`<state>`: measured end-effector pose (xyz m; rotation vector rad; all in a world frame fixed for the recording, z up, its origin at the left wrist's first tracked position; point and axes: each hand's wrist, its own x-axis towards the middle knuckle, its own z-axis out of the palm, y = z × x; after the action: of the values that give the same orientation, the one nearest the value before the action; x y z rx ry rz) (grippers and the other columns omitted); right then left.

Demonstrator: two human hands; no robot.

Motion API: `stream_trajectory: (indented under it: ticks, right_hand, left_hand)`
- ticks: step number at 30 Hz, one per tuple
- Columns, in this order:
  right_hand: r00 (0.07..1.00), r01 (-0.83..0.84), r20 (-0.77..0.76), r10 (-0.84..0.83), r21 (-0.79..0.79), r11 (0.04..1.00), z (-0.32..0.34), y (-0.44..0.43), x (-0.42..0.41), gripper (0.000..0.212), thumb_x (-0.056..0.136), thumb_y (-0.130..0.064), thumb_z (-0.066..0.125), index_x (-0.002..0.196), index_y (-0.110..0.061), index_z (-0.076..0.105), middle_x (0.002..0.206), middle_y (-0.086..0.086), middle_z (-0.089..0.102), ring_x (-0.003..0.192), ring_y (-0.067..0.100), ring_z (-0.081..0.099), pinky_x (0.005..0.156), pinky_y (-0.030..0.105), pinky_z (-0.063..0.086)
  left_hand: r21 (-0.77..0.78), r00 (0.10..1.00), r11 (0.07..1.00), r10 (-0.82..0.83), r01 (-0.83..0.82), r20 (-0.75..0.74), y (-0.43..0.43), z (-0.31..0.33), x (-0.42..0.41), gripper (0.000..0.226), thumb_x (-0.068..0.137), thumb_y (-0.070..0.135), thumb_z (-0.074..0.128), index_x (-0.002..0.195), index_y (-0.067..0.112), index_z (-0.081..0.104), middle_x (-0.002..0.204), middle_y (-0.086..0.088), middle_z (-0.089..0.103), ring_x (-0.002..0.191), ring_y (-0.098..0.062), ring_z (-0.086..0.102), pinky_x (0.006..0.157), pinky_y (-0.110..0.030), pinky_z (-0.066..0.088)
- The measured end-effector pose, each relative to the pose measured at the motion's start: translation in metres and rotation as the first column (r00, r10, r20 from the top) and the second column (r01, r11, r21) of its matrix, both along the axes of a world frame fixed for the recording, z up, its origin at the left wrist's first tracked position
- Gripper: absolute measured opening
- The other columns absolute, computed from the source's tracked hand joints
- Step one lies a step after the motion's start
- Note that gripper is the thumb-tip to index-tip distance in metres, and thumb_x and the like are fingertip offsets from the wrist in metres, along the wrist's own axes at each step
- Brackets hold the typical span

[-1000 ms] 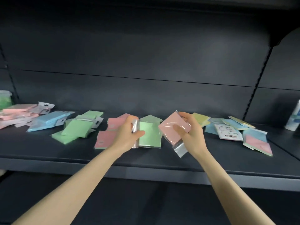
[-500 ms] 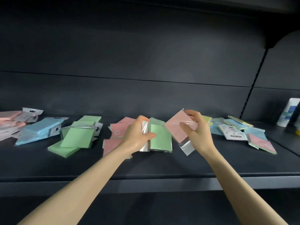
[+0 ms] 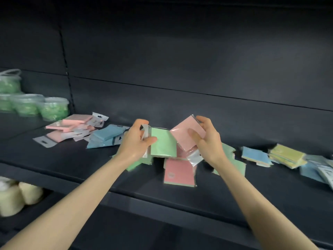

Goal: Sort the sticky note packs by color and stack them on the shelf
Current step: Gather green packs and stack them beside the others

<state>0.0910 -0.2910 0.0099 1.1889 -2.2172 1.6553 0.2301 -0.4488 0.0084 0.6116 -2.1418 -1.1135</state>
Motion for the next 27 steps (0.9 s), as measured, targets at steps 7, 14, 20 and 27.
stream_trajectory:
  ticks: [7, 14, 20, 27]
  right_hand:
    - [0.996, 0.017, -0.085, -0.002, 0.175, 0.984, 0.010, -0.072, 0.001, 0.042, 0.094, -0.016, 0.056, 0.133, -0.016, 0.042, 0.127, -0.002, 0.056, 0.107, 0.023, 0.056, 0.093, 0.035, 0.043]
    - [0.986, 0.167, -0.046, -0.161, 0.227, 0.960, 0.013, -0.120, 0.002, 0.041, 0.093, -0.019, 0.058, 0.131, -0.014, 0.042, 0.123, 0.002, 0.057, 0.099, 0.025, 0.056, 0.084, 0.033, 0.044]
    - [0.966, 0.254, 0.014, -0.259, 0.136, 0.957, 0.020, -0.143, 0.014, 0.034, 0.090, -0.015, 0.063, 0.119, -0.013, 0.047, 0.100, -0.007, 0.055, 0.085, 0.014, 0.054, 0.059, 0.012, 0.039]
    - [0.999, 0.039, 0.026, -0.041, 0.071, 0.997, 0.032, -0.203, 0.041, 0.024, 0.088, -0.013, 0.063, 0.108, -0.022, 0.054, 0.092, -0.011, 0.059, 0.075, 0.007, 0.058, 0.061, 0.018, 0.045]
  left_hand:
    - [-0.051, 0.990, 0.998, 0.043, -0.037, 0.136, -0.079, -0.003, -0.014, 0.062, 0.082, 0.021, 0.072, 0.133, 0.009, 0.039, 0.119, -0.008, 0.051, 0.100, -0.022, 0.048, 0.076, -0.027, 0.037]
    - [-0.296, 0.960, 0.939, -0.099, 0.177, 0.261, -0.125, -0.009, -0.034, 0.067, 0.079, 0.032, 0.074, 0.133, 0.011, 0.040, 0.128, -0.007, 0.048, 0.115, -0.023, 0.048, 0.091, -0.031, 0.042]
    - [-0.382, 0.930, 0.856, -0.264, 0.349, 0.257, -0.151, 0.001, -0.033, 0.064, 0.083, 0.039, 0.068, 0.136, 0.014, 0.041, 0.135, -0.003, 0.047, 0.124, -0.021, 0.045, 0.101, -0.032, 0.038]
    - [-0.074, 0.889, 0.886, -0.458, 0.457, 0.007, -0.202, 0.018, -0.010, 0.036, 0.088, 0.012, 0.064, 0.122, 0.009, 0.054, 0.093, -0.006, 0.069, 0.081, -0.021, 0.069, 0.081, -0.038, 0.056]
